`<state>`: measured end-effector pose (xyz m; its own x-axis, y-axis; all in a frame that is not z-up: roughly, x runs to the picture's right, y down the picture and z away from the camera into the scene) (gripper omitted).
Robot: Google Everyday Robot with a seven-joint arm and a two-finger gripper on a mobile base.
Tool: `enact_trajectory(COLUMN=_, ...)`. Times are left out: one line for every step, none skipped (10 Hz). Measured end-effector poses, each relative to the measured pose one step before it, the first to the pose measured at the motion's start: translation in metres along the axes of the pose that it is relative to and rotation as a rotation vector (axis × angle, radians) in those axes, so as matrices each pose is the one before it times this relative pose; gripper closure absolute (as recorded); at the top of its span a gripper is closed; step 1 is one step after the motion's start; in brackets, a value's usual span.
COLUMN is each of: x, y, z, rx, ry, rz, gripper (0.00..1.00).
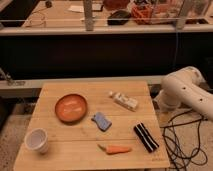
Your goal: Place the white sponge in the ceramic bowl
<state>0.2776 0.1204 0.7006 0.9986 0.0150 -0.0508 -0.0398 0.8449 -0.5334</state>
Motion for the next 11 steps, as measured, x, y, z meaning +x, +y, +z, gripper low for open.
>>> enact_trajectory(x=-0.01389, y=-0.00038, z=0.00035, rx=0.00464, ry=0.00056, rz=-0.02345, gripper=0.2)
enact_trajectory(x=-0.01848, y=-0.0017, z=-0.00027, rx=0.0088, ry=0.00634, rz=-0.02891, gripper=0.2)
enact_trajectory(x=-0.02213, y=-0.00199, z=-0.00038, rx=0.00871, ry=0.00544, rz=-0.02828, gripper=0.2)
enact_trajectory(x=-0.02663, y=-0.00313, z=-0.00023, rx=0.00648, ry=0.00432, rz=-0.03274, gripper=0.2)
enact_trajectory(x=-0.02458, y=-0.00347, z=0.00044, rx=0.00239, ry=-0.00123, rz=-0.03235, gripper=0.2)
enact_trajectory(x=-0.02061, y=-0.0034, z=0.0016, rx=0.00167, ry=-0.00259, rz=-0.03168, gripper=0.2)
enact_trajectory(x=-0.02986, y=-0.0044, z=0.00589, rx=0.0007, ry=-0.00145, rz=-0.06925, gripper=0.2)
enact_trajectory(x=-0.02609, y=-0.00594, z=0.00472, rx=0.00139, ry=-0.00673, rz=-0.05969, gripper=0.2)
enact_trajectory(x=-0.01747, y=-0.00372, z=0.00272, rx=-0.0004, ry=-0.02257, rz=-0.03198, gripper=0.2)
enact_trajectory(x=-0.01597, y=-0.0034, z=0.0073, rx=-0.00188, ry=-0.03411, rz=-0.03121, gripper=0.2)
enact_trajectory(x=-0.01157, y=-0.00271, z=0.01163, rx=-0.00233, ry=-0.01998, rz=-0.01326, gripper=0.2)
